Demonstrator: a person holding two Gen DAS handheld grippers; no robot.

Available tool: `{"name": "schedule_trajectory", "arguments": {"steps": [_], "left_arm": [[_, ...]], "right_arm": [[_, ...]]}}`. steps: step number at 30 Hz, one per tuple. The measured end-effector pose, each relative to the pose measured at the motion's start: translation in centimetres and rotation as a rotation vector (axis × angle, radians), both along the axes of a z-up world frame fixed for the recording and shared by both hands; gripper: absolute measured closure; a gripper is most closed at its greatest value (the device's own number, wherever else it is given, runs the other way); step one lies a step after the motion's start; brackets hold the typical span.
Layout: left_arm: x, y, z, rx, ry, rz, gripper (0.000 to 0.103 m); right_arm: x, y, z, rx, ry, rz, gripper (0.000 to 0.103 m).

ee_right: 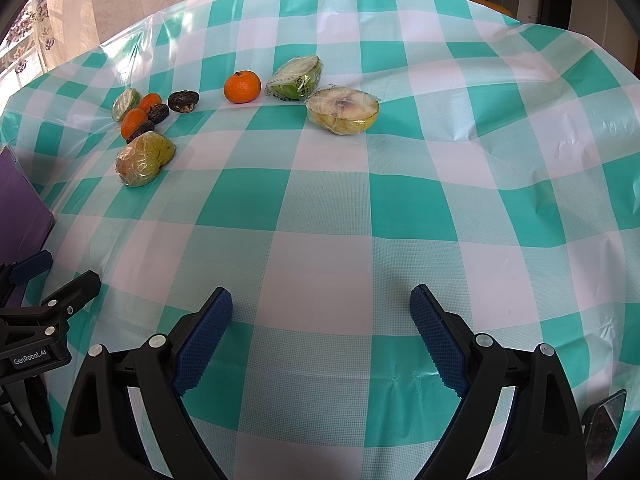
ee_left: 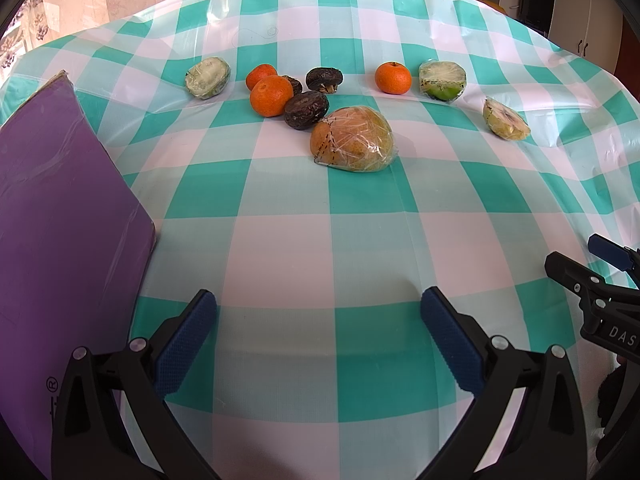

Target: Organize fruits

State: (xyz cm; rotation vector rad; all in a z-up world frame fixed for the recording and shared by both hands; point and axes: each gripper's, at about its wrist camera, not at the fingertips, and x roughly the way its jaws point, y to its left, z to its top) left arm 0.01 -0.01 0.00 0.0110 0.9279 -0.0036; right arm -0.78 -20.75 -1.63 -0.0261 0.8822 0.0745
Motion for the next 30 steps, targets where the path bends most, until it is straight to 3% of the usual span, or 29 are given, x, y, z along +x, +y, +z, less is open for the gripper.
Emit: {"name": "schedule_trajectory", "arguments": {"steps": [17,24,30], "left_arm": [[0.4,-0.1,0.0,-0.002,0.018,0.001,0.001],[3.2,-0.7,0.3,-0.014,0.026,0.017,0.001],[7.1,-1.0,0.5,-0.060,0.017,0.028,0.002]], "right_arm": [[0.5,0.2,0.0,-0.005,0.018,0.012,0.016],[5.1,-0.5,0.3,0.001,0.030,0.009,0.016],[10.8,-2.0,0.6,0.074,0.032,0.009,0.017]]}}
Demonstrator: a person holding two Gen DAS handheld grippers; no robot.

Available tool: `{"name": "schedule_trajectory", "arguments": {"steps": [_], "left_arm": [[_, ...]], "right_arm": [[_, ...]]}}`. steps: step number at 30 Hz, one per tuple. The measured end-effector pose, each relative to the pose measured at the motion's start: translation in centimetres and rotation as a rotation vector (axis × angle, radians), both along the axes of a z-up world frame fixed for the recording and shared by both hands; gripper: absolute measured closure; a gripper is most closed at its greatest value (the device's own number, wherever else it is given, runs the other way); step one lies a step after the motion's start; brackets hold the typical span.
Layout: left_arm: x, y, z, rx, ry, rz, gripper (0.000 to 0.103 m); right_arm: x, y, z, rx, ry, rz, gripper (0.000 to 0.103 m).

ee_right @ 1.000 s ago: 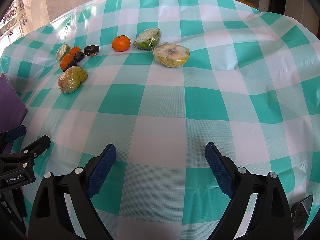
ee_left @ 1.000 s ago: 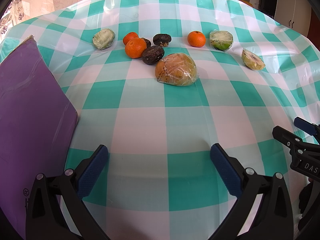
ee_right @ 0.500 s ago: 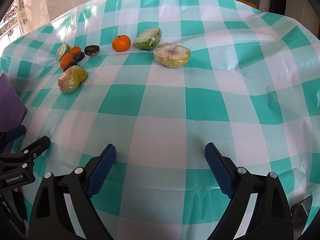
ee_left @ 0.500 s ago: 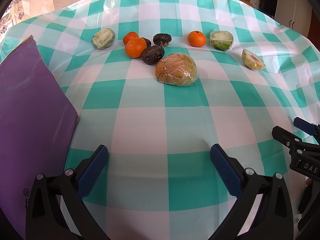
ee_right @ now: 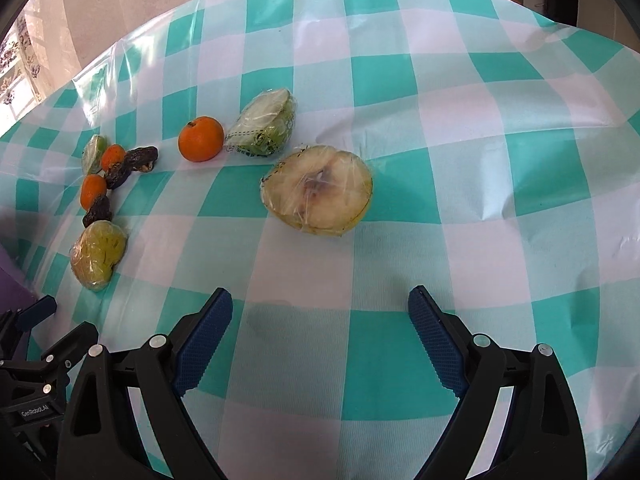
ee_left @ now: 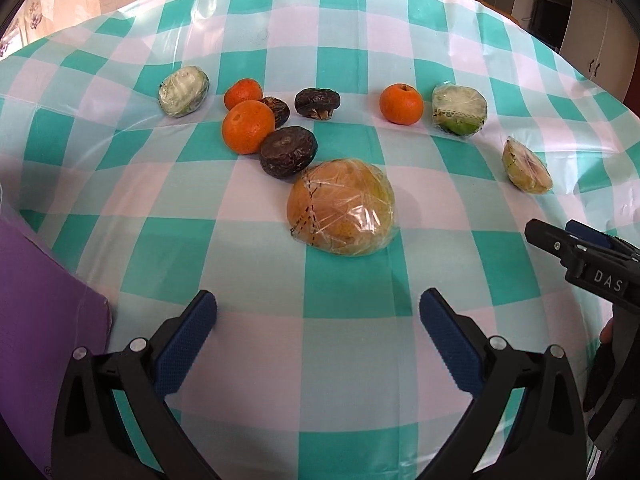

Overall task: Organize fruits
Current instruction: 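Grasp the wrapped pear half with the right tool while the left tool grasps the wrapped melon piece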

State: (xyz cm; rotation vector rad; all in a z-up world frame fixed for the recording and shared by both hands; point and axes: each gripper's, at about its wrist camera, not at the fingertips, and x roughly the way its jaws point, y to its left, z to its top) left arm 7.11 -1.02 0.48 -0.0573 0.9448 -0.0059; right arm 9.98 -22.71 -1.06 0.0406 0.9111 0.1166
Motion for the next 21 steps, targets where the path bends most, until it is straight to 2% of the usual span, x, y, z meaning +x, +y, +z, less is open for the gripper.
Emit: {"name": "schedule_trajectory", "arguments": {"steps": [3,6,11,13,14,17,21], "left_arm": [[1.5,-0.4,0.1,-0.004,-0.002,-0.014,0.002],[2.7,-0.2,0.1,-0.015,-0.008,-0.009,0.004],[3.8,-0.9,0.3,0.044,-0.018,-0.010,0.022],[4.0,-1.2,0.4,0.053,-0.030,-0.024,0.037],[4.0,-1.5,0.4,0.057,-0.036,-0.035,0.041],[4.1,-1.7,0.5,0.062,-0.039,-0.037,0.042],[3.7,-1.4,0.7,0.029,-0.054,-0.038,0.042]], "right_arm": [[2.4,-0.3,0.1,0.035,-0.004,-0.001,0.017],[4.3,0.3,0.1,0.002,-0.004,0.012,0.017],[5.3,2.4,-0.2,-0.110,-0.023,0.042,0.040],[5.2,3.0,0.1,-0.112,-0.039,0.064,0.044],[5.2,3.1,0.3,-0.108,-0.044,0.069,0.044],[5.4,2.7,-0.1,-0.099,-0.023,0.071,0.045],[5.3,2.1,-0.2,-0.089,-0.021,0.055,0.045]]}}
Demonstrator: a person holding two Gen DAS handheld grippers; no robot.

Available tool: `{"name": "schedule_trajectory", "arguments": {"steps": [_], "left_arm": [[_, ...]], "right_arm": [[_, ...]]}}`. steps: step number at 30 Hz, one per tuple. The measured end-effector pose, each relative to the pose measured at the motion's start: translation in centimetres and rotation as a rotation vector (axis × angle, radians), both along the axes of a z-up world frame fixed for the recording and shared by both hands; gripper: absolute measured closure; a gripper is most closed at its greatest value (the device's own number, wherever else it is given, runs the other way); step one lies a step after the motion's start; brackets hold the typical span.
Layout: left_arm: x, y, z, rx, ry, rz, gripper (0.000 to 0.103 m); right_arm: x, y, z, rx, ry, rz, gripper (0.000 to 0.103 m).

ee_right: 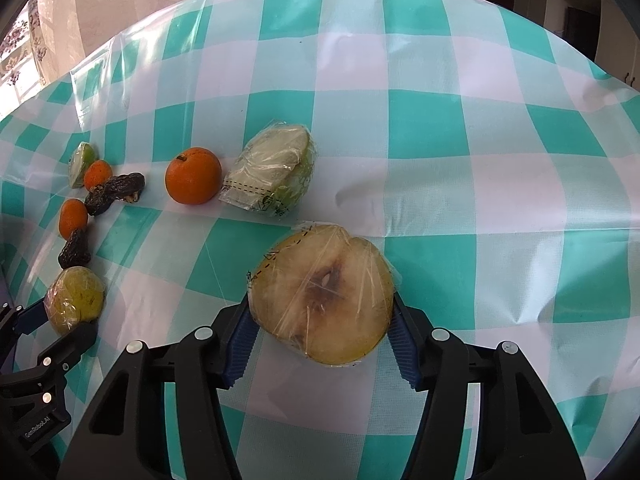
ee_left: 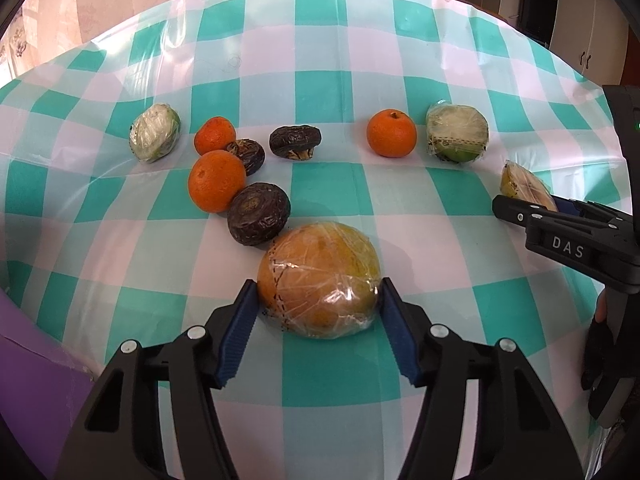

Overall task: Organize fruits
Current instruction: 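Grasp the wrapped pear half with the right tool while the left tool grasps the wrapped melon piece, then carry both wrapped fruits into the purple-rimmed box and open both tools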

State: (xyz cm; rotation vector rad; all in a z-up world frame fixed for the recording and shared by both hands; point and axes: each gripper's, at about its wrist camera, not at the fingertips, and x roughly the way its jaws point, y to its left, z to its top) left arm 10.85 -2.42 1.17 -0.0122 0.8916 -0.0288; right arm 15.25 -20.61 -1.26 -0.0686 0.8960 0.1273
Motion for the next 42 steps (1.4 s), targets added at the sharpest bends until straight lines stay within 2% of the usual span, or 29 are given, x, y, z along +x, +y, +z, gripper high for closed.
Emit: {"name": "schedule_trajectory", "arguments": {"steps": [4,7,11,15,22,27,33,42], "left_arm": [[-1.0,0.6,0.6,-0.024,-0.049,0.013,0.042],[-2.5,0.9,1.0,-0.024,-0.081,0.028,0.042],[-5.1,1.2,1.4,-0.034,-0.114,0.035,0.042],[-7.0,1.2,1.5,-0.006,-0.107,0.033,0.042],[-9.9,1.8,1.2,0.034,-0.096,0.041,0.042],[-12.0,1.8,1.5,0.064,-0.112,0.036,0.042],[-15.0,1.0,3.6,0.101,-0.194,0.018,0.042],[-19.3,0.9,7.9,0.092,-0.286,-0.001,0.042]], "right_arm": [[-0.3,-0.3,0.4,0.048,-0.029,-0.001,0.045],[-1.6,-0.7,1.0,0.151,-0.072,0.070,0.045],[-4.2,0.0,1.3,0.140,-0.101,0.093,0.045],[-7.1,1.0,2.1,0.133,-0.137,0.094,0.045],[-11.0,1.5,1.3,0.123,-0.065,0.056,0.045],[-13.5,1.3,1.1,0.124,-0.062,0.027,0.045],[-16.3,0.8,1.3,0.137,-0.077,0.001,0.045],[-19.5,1.2,2.4,0.132,-0.121,0.007,0.045]]}}
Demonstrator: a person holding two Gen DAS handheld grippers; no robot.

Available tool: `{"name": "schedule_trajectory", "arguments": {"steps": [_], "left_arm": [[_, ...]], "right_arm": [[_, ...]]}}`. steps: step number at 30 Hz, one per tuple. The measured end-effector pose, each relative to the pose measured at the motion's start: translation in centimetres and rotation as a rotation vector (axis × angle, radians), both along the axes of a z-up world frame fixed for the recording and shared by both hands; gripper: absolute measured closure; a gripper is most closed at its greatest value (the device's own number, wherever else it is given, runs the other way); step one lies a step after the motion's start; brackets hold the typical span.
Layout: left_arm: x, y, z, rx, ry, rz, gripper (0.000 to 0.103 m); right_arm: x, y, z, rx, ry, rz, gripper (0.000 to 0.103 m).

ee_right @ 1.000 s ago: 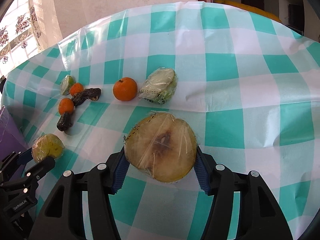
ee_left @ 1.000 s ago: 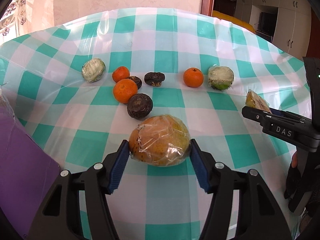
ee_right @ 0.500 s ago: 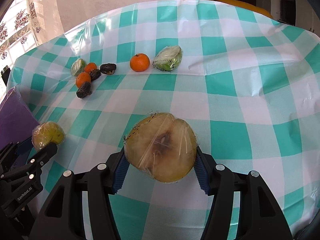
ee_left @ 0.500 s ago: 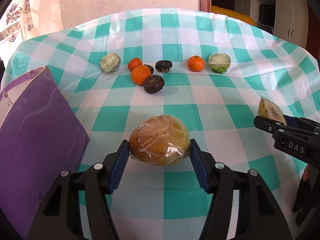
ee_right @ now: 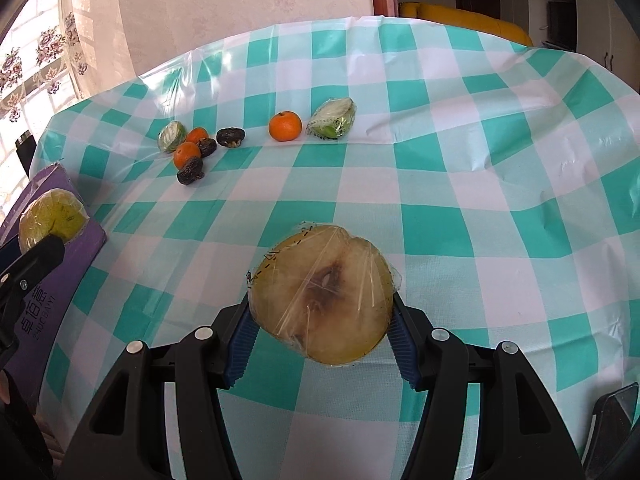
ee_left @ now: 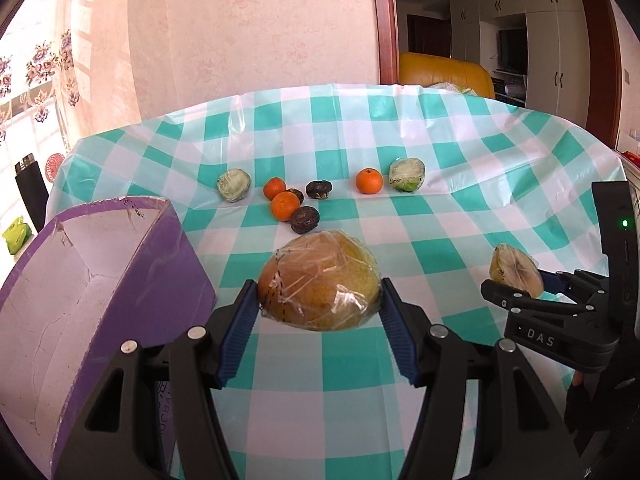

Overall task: Organize fruits
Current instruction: 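Carry both wrapped fruits into the purple-rimmed box and open both tools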

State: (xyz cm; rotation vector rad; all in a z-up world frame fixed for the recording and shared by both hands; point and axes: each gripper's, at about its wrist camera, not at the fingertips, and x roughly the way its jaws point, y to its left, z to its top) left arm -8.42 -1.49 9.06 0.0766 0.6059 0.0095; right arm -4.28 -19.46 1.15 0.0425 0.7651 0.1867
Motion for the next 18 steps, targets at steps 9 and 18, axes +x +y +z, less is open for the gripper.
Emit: {"name": "schedule_trajectory", "arguments": {"steps": [9,18], "left_arm": [[-5.3,2.9,5.1,0.009,-0.076,0.022,0.042],[-9.4,7.2,7.5,0.042,-0.125,0.099,0.042]], "right_arm": [[-3.2,1.9,4.1,0.023,-0.116,0.057,0.045],[-5.7,6.7,7.2,0.009,-0.207,0.162,0.045]]}}
